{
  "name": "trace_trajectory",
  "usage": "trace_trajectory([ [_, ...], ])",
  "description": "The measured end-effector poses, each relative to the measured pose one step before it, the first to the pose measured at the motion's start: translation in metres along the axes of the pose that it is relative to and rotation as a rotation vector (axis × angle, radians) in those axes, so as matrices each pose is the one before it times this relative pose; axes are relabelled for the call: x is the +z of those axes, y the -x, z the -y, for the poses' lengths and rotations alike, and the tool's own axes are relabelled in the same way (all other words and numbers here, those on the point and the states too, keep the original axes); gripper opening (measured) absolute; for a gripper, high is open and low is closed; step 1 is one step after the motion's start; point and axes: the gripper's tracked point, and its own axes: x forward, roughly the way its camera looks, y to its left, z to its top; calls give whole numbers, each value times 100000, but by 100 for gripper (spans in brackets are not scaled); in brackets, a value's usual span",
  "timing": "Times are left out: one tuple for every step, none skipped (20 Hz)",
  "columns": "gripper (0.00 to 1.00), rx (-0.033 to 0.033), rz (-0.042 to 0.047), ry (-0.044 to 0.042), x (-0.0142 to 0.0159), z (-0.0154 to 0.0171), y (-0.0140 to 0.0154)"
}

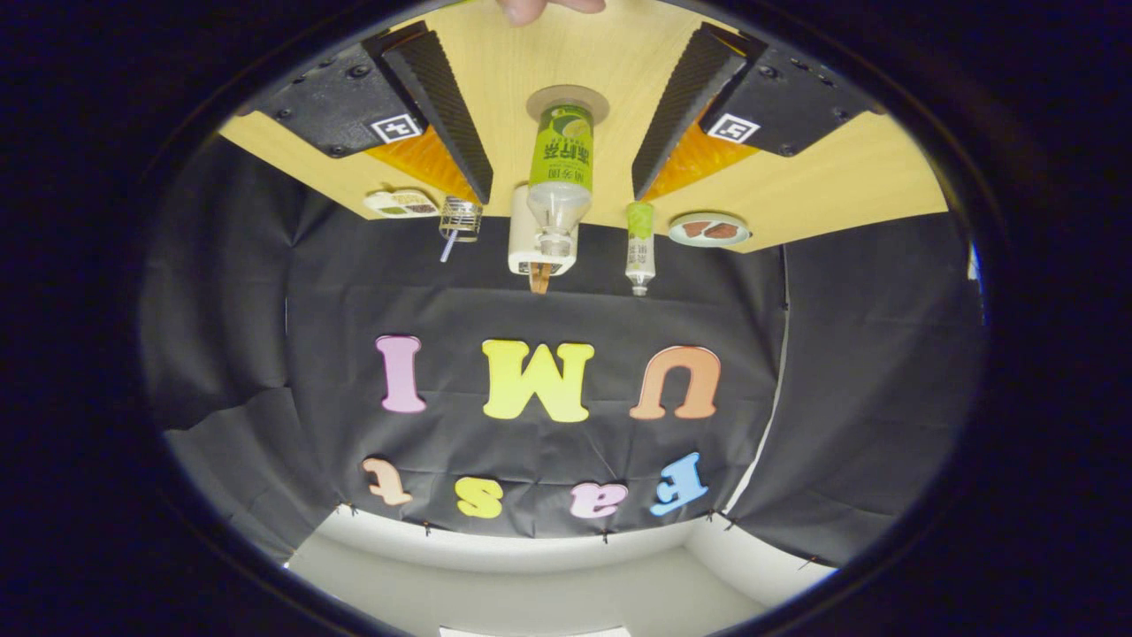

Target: Take the bottle from table, then pour the juice into the cup, finally place the bottle on the coaster

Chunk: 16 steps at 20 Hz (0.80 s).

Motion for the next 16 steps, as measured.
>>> trace_trajectory([
  [100, -252, 492, 4, -35, -210, 1128],
  [100, -160, 866, -134, -139, -249, 1227],
  [100, 100, 894, 487, -221, -376, 1168],
  [100, 394, 1164, 1154, -371, -580, 1189],
  [100, -147, 1813, 2095, -215, -516, 1030],
  [100, -349, 2036, 2880, -200, -379, 973],
  [100, -197, 1398, 2184, -347, -419, 751],
  [100, 789, 383, 932, -539, -745, 709],
  [100, 1669, -242, -562, -592, -865, 529],
  [100, 1762, -1205, -1302, -794, -820, 544],
  [100, 1674, -1749, -1985, -726, -708, 441],
  [100, 1329, -1790, -2077, -779, -521, 430],
  [100, 1070, -1591, -2073, -693, -523, 284],
  [100, 577, -1127, -1511, -484, -408, 288],
  [100, -839, 446, -817, -194, -67, 167],
  [100, -1884, 1973, -648, 318, 250, 173],
])
